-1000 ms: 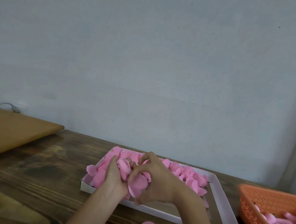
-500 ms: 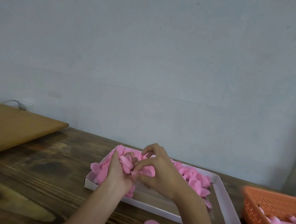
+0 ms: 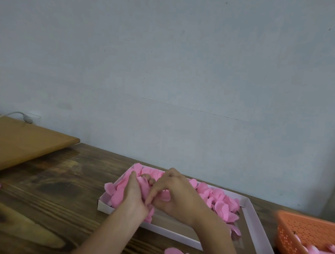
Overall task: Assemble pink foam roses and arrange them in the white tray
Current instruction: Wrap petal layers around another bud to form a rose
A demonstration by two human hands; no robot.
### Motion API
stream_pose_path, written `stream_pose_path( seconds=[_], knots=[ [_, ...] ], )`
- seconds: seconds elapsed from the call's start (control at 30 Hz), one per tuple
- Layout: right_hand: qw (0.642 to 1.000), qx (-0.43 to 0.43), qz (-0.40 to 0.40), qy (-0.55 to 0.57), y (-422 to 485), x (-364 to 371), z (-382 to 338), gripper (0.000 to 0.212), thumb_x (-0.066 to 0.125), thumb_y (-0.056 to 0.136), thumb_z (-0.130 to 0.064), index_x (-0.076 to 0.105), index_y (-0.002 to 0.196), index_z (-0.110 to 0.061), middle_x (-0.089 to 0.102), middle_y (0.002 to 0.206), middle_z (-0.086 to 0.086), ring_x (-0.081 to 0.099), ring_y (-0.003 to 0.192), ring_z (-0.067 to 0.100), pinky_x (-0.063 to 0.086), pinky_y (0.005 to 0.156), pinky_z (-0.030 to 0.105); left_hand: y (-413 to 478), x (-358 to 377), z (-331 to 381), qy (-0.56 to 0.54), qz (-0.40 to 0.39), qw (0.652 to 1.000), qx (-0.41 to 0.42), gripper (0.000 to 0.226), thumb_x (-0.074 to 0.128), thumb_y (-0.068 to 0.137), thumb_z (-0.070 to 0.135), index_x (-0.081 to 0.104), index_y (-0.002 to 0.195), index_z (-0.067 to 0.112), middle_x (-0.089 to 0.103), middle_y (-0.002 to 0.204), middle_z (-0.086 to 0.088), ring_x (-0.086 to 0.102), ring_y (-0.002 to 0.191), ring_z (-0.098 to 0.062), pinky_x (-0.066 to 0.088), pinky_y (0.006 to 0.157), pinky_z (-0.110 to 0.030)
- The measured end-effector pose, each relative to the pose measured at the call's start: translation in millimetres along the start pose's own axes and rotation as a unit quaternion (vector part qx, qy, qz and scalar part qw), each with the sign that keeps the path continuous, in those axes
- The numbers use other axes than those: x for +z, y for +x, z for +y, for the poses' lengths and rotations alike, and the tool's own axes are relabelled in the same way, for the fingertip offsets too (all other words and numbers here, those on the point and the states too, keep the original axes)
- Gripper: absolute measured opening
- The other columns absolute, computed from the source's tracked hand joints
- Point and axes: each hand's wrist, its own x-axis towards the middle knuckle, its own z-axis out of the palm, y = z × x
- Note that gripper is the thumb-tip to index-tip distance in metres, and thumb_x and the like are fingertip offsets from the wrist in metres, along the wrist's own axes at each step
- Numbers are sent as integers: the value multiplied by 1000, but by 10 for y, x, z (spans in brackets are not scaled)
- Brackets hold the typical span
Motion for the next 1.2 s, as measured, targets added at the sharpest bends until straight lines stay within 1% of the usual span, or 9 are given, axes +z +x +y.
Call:
stream_pose_path(
  seconds=[0.13,0.23,0.43,0.63,0.73,0.8,0.93,1.07,1.2],
  knots=[
    [997,28,41,65,22,29,8,16,80,82,-13,79,86,-29,66,78,-31,51,89,-2,36,84,11,85,-25,24,-12,9,1000,11,45,44,107,50,54,86,12,60,78,-13,53,76,-27,43,66,-41],
    [985,53,98,130,24,48,27,19,84,80,-12,78,88,-27,72,84,-27,62,85,1,42,80,13,63,-1,-21,-67,-37,997,-4,50,50,104,55,61,92,8,67,66,-16,59,85,-29,47,73,-44],
    [965,87,146,198,40,183,37,21,86,78,-5,77,83,-23,73,77,-19,64,70,4,48,65,13,136,-28,-91,-94,-77,992,24,49,53,99,61,60,87,14,56,81,-11,60,81,-26,51,74,-41],
    [968,68,222,98,103,326,-31,31,86,73,-9,73,85,-35,65,85,-32,58,88,2,45,70,9,147,-43,-102,-113,-91,989,27,51,62,92,65,60,79,16,58,75,-8,66,65,-23,57,62,-33],
    [966,40,249,62,129,377,-75,41,87,73,-11,70,96,-39,55,96,-46,53,91,5,53,68,22,174,-54,-83,-71,-86,992,59,47,59,98,57,66,81,13,64,70,-8,67,57,-20,52,59,-37],
    [964,24,265,17,132,386,-66,37,85,74,-14,69,97,-37,57,97,-38,49,96,6,53,70,28,210,-67,-57,5,-57,992,109,48,50,103,56,68,88,14,70,78,-6,68,67,-21,50,61,-40],
    [944,40,320,-76,116,364,-57,48,88,65,-29,58,101,-38,43,103,-19,41,100,4,46,72,21,189,-74,-55,15,-74,991,113,46,51,102,56,70,93,16,69,87,-6,65,77,-21,50,68,-39],
    [957,143,252,4,103,289,-87,60,84,66,-56,42,106,-39,40,101,-19,48,93,1,42,66,14,170,-88,-54,-33,-129,985,113,59,57,99,55,62,56,16,48,58,-2,50,48,-15,50,51,-29],
    [924,315,49,210,74,120,-62,60,80,76,-59,51,116,-24,70,100,-4,67,77,9,54,66,27,234,-132,61,-68,-119,982,129,53,62,94,52,62,53,19,49,55,1,49,43,-13,49,49,-23]
  ],
)
